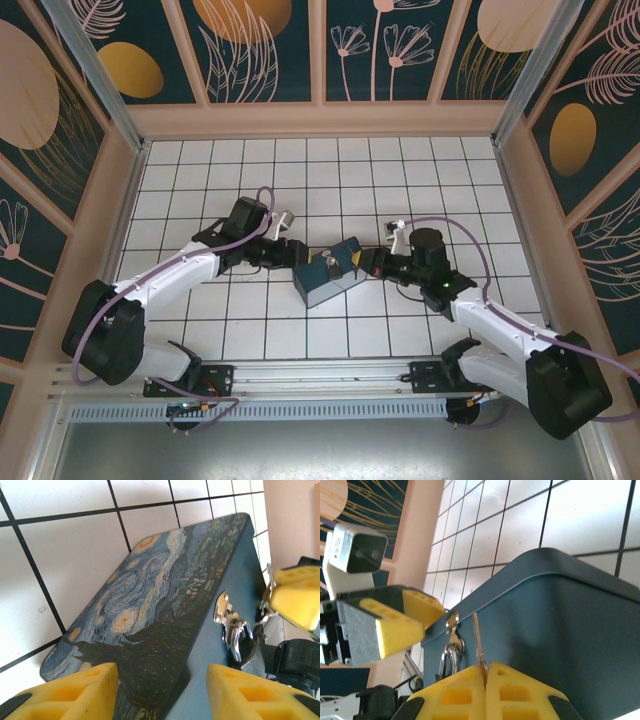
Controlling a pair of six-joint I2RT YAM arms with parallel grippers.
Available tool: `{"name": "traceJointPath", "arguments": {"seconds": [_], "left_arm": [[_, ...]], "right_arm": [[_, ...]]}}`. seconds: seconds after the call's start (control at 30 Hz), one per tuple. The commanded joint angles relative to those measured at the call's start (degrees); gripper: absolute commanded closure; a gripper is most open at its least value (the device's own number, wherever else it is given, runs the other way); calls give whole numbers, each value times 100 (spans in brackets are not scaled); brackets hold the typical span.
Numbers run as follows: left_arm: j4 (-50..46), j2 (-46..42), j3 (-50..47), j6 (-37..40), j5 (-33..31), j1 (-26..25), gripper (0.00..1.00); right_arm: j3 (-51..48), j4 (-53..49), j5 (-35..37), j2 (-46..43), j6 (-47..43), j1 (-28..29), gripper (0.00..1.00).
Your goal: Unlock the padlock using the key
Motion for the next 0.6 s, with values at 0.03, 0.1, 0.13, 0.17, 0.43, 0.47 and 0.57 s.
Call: {"name": "traceJointPath", "arguments": {"seconds": [0.03,0.1,0.13,0.17,0.43,0.47,0.57], "left_arm": [[95,6,-30,-158,127,-8,50],[179,77,13,-211,125,-10,51],[214,124,55,-238,119,-12,50],[235,168,107,-235,97,-6,50],[-265,335,840,196,-468,-2,41],[-368,384,998,316,-553,-8,38],[-738,624,1499,743,-835,-5,37]], "right_arm": [[129,654,-167,385,-310,-317,100],[251,874,-302,664,-350,-409,100],[337,914,-364,793,-381,-430,100],[446,933,-420,939,-445,-440,100],[811,-68,-944,822,-928,-765,100],[790,-334,-1019,666,-1032,-823,100],[669,-1060,-1250,99,-1250,-852,100]]}}
